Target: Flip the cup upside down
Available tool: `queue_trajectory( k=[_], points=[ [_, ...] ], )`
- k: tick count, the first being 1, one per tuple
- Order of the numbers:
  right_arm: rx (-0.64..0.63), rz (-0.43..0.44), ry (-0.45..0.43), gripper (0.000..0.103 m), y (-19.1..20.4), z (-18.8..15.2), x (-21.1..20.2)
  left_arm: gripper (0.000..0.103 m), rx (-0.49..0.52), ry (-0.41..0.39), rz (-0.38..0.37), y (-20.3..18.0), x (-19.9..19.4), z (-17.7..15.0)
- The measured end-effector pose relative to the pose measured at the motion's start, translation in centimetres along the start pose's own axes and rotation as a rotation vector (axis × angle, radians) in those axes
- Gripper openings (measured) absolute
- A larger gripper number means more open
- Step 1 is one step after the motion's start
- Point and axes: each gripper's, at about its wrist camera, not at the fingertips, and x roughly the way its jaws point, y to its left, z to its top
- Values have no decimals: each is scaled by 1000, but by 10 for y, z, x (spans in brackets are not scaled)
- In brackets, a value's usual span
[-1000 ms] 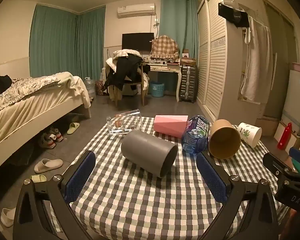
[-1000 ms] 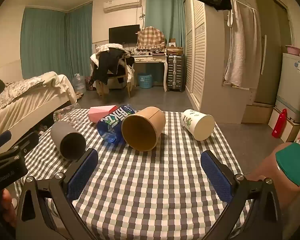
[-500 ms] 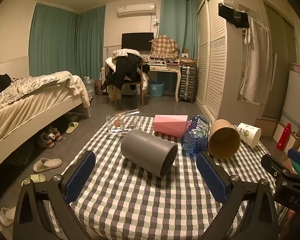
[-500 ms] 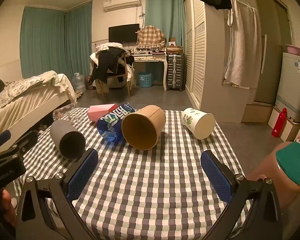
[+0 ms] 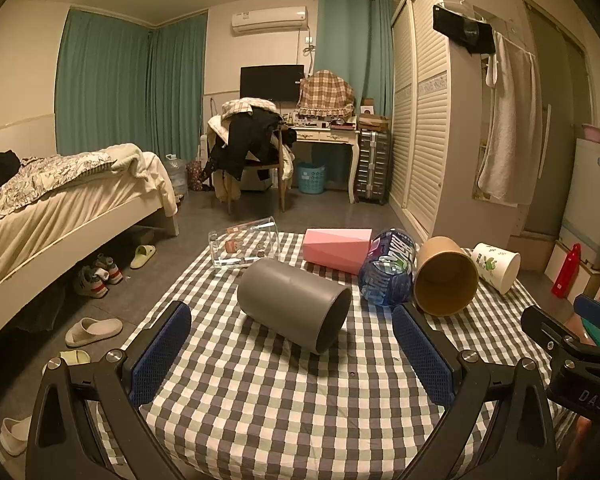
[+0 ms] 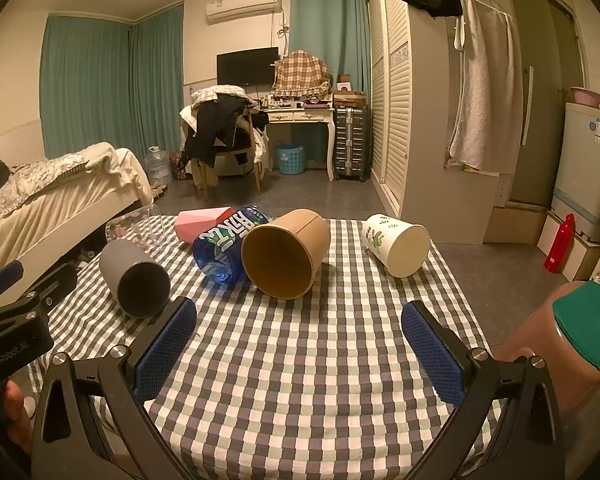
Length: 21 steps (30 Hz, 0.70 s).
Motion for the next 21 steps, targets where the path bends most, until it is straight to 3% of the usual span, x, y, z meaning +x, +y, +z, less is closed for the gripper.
queue_trajectory(
  k=[21],
  points=[
    [-4,0,5,103,0,-3,0,103,-1,2,-1,1,0,0]
  ],
)
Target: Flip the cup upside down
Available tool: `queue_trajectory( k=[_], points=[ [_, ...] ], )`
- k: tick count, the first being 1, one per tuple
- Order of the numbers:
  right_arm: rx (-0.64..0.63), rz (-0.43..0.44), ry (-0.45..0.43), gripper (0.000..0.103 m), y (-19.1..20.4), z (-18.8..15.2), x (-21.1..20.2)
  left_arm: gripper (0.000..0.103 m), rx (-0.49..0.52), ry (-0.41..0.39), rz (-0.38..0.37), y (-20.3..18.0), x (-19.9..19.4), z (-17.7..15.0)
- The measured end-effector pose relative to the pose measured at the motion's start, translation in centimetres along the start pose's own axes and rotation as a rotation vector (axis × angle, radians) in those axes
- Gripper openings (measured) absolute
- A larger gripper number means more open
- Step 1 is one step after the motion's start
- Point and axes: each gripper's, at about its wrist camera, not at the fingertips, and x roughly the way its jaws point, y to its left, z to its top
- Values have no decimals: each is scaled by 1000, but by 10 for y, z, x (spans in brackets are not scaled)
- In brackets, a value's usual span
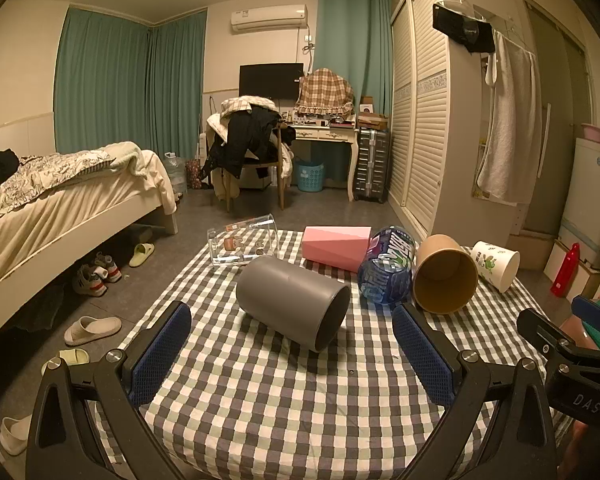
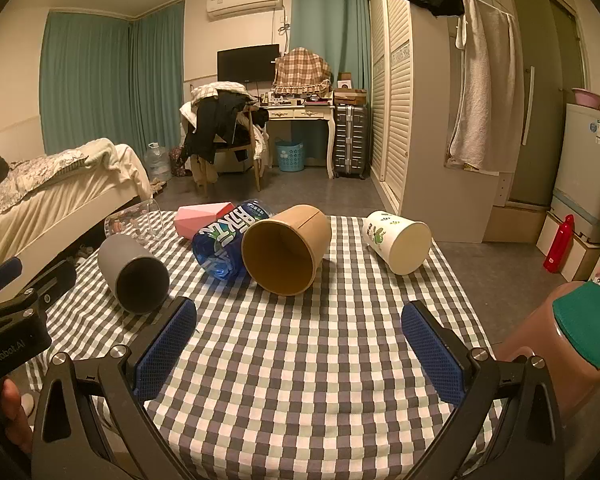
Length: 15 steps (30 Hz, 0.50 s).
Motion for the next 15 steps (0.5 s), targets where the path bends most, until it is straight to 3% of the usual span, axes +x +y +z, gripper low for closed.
queue_trajectory(
  k=[15],
  points=[
    [-2,0,4,103,1,-2,1,103,0,2,0,0,0,0]
  ],
)
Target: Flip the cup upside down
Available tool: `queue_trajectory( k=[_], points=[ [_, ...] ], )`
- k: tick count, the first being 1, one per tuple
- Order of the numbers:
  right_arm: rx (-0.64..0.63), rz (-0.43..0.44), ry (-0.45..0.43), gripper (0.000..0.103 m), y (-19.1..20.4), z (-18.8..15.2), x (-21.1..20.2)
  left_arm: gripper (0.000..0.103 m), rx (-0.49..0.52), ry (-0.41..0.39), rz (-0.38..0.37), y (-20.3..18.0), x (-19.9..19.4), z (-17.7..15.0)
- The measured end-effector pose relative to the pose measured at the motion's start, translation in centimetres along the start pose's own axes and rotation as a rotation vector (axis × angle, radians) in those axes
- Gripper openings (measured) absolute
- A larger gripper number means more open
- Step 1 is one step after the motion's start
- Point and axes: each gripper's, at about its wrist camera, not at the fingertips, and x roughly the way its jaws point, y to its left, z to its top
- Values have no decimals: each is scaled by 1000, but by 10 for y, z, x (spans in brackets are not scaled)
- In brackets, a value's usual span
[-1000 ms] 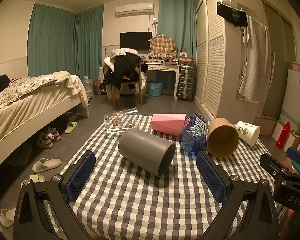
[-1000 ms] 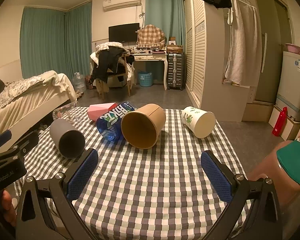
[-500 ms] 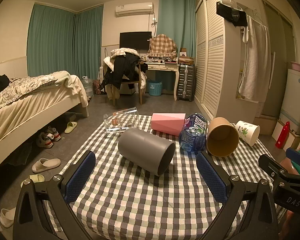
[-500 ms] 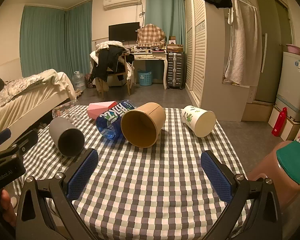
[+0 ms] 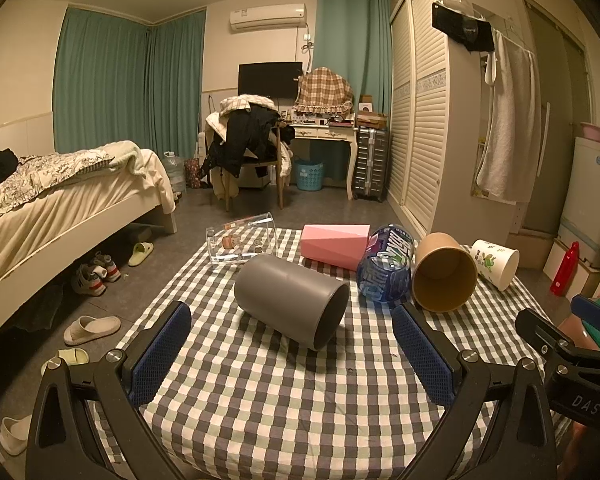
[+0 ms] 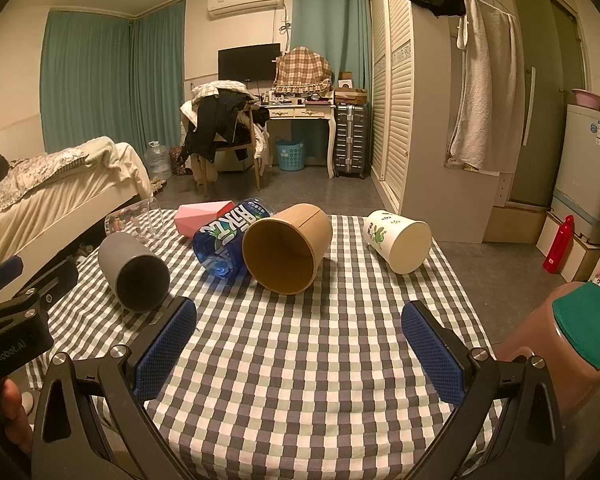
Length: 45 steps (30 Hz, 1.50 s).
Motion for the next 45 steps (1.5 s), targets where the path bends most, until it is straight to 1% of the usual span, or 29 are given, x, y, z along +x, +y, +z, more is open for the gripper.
queue_trajectory(
  k=[13,14,21,25,31,35,39,42,45],
  points=[
    [0,-1,2,103,1,1,1,103,-1,1,0,0,0,0],
    [0,-1,2,103,1,0,0,103,0,2,-1,-5,2,-1],
    [0,-1,5,103,1,-2,1,103,-3,4,-4,-6,2,-2],
    [9,-4,5,103,0,-2,1,103,-4,12,-8,-13,7,-7],
    [22,-6,34,103,-2,8,9,103,-28,15,-1,-6,17,10],
    [25,-20,62,103,0,28,23,103,-27,24,24,-3,34,28],
    [24,-34,66,103,4,52,42,103,-24,29,25,-4,50,42],
    [41,-43,76,103,8,65,63,103,-42,36,14,-4,59,44],
    [59,-61,101,103,11,71,91,103,-62,71,12,-3,74,42]
  ],
)
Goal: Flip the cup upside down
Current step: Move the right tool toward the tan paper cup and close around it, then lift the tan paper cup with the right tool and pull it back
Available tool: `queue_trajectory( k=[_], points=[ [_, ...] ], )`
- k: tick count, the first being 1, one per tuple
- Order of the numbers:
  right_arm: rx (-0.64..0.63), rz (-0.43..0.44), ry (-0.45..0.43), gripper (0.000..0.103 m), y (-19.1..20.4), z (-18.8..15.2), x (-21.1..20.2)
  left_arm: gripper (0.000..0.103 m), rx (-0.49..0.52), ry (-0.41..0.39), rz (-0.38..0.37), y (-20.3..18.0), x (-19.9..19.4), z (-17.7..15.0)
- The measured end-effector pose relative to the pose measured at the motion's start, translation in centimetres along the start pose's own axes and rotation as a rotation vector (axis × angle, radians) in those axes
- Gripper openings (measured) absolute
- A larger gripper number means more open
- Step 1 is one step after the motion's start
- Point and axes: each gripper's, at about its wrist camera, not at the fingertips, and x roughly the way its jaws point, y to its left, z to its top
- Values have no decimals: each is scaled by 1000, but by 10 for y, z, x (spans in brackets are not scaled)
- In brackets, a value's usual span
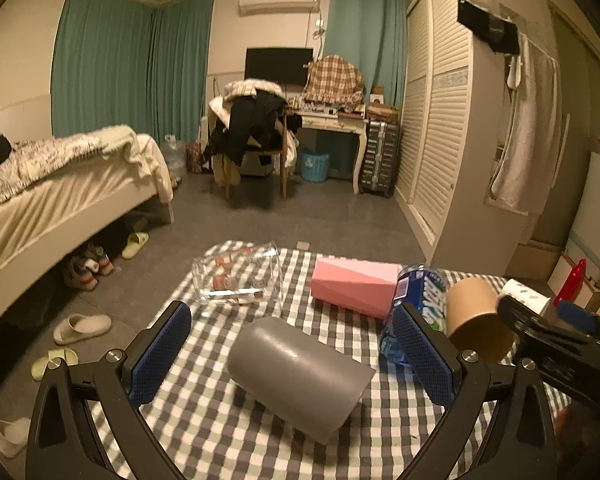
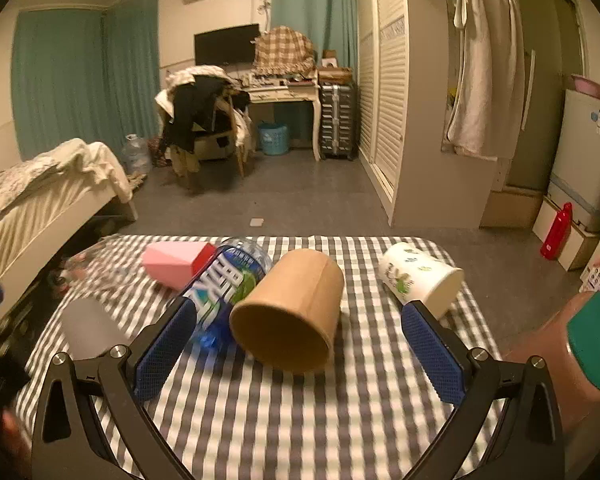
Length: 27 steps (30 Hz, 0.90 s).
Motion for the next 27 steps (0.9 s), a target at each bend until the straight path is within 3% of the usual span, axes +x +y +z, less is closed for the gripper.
queue_trajectory(
  k=[10,19,27],
  points=[
    [29,-35,120,92,4,0,67,103,20,35,29,1,18,1],
    [59,-14,169,87,-4,-11,75,103,32,39,37,2,14,1],
    [34,6,176,86,-10,-17,44,103,48,33,35,-1,6,-4]
  ],
)
